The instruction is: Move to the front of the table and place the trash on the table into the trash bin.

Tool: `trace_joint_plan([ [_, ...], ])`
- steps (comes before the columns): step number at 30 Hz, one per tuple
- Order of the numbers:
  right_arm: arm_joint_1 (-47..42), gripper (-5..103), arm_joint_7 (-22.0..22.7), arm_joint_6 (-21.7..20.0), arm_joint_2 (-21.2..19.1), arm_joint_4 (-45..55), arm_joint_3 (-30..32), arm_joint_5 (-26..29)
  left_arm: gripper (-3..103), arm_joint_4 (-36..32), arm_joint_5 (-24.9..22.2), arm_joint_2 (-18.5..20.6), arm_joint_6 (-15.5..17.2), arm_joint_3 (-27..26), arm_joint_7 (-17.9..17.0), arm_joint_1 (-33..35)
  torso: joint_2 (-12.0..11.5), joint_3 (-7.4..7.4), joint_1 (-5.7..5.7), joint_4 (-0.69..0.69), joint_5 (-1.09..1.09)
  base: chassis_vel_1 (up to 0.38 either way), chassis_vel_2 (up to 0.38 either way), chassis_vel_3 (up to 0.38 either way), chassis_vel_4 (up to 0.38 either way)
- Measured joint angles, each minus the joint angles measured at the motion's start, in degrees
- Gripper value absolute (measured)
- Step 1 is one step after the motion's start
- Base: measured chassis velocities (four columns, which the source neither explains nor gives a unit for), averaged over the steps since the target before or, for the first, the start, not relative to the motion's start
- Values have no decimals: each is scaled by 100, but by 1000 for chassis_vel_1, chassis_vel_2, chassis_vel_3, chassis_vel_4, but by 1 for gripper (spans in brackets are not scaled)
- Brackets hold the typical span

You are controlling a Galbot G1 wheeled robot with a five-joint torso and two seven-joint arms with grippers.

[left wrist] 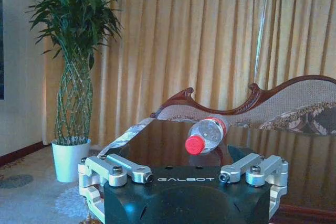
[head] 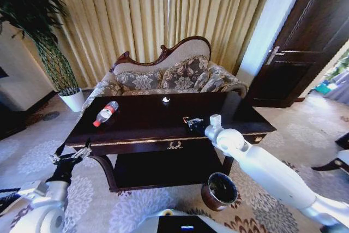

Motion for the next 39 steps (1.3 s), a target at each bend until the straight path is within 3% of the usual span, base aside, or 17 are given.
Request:
trace_joint_plan([
  [11,110,0,4,56,1,2,32,46,100,33,0,23,-2,43,15,-43,0,1,0,0,1,0,0,0,0],
  [21,104,0,148,520,-15,1,523,64,100,79,1,5,-11,68,19,-78,0,1,1,1,0,0,0,0,0],
  [25,-129,0,209,749,-39,-1,942,-80,100,137,18,-1,-103,82,22,-91,0,1,0,-1,0,0,0,0,0],
  [28,-507,0,372,1093,40,-140,1339,-561,100,198,21,28,-127,139,-32,-158,0,0,0,0,1,0,0,0,0],
  [39,-1513,0,337,1487,515,-574,2401,-1347,100,223,-253,300,-23,71,-227,-289,0,0,0,0,0,0,0,0,0],
])
